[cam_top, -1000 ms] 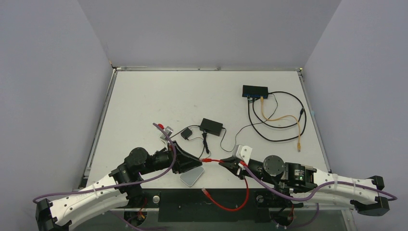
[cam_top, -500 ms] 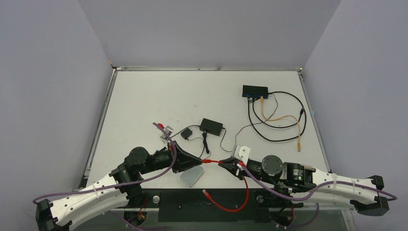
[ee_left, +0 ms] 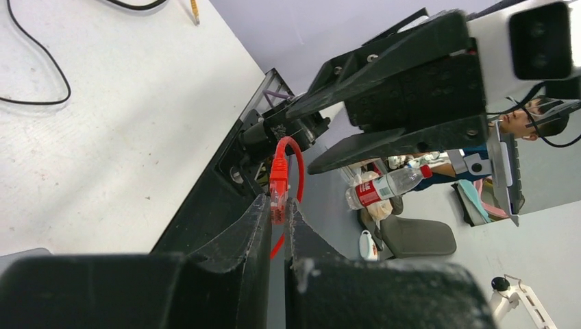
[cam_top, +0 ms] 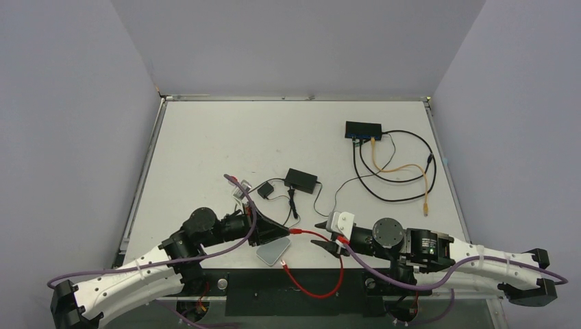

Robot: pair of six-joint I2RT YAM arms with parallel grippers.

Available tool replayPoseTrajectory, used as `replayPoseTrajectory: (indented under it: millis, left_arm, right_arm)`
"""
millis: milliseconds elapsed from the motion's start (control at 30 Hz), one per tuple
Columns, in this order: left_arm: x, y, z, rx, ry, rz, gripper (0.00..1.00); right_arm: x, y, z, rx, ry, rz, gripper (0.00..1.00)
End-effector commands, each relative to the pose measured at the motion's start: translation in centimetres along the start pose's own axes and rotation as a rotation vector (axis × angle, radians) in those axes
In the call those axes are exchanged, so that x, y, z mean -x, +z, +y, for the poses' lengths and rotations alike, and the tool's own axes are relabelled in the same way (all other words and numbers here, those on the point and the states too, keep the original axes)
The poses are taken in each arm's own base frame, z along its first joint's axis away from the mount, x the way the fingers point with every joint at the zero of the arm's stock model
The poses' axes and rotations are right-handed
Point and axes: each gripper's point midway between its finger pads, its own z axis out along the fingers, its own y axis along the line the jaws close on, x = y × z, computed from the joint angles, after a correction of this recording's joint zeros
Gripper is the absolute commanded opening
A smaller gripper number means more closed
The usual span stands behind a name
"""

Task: Insert the plug into the switch port
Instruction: Pick up the connector from the center of the board.

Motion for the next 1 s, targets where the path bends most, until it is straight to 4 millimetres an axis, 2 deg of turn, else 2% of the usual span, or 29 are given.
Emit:
replayPoseTrajectory:
  millis: [0,333,633,967]
  left_arm:
    - [0.5,0.2,-0.4,-0.002,0.014,0.001,0.0]
    - [-0.6,0.9,1.4,0.058,-0.029,0.07,0.0]
    - [-0.8,0.9,1.5,0.053,-0.042,0.082,0.0]
    - [-1.0,0.9,1.4,0.036,-0.051,0.091,0.0]
  right_arm:
    - [2.2,-0.1,0.5,0.06,-0.092,-0.03,0.38]
    - [1.2,1.8,1.1,0.109,-0.256,0.024,0.39]
    - [0.0,3.5,1.1,0.1,-0.307,0.065,0.38]
    - [-0.9,4.3,0.7,0.061,-0.317,0.099,0.32]
